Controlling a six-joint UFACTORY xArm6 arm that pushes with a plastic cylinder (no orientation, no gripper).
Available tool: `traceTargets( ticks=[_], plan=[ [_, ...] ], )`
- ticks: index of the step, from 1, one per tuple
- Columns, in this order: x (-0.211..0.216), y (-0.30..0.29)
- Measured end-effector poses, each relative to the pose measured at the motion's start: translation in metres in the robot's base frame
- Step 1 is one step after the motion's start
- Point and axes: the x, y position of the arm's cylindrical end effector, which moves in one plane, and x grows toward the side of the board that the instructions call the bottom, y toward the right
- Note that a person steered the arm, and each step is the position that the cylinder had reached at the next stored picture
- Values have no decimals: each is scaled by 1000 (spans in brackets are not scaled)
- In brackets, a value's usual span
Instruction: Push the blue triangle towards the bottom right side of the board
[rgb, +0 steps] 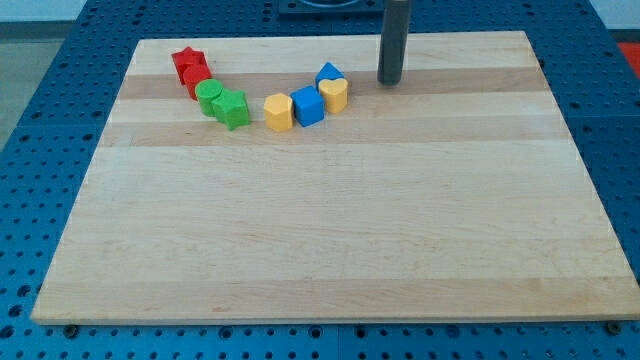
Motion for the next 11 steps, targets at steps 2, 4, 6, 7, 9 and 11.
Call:
traceTargets(
  ticks=[2,4,6,7,9,11],
  plan=[
    [-31,-78],
    [32,-109],
    [39,-21],
    [29,-48],
    [11,-7],
    [109,96]
  ],
)
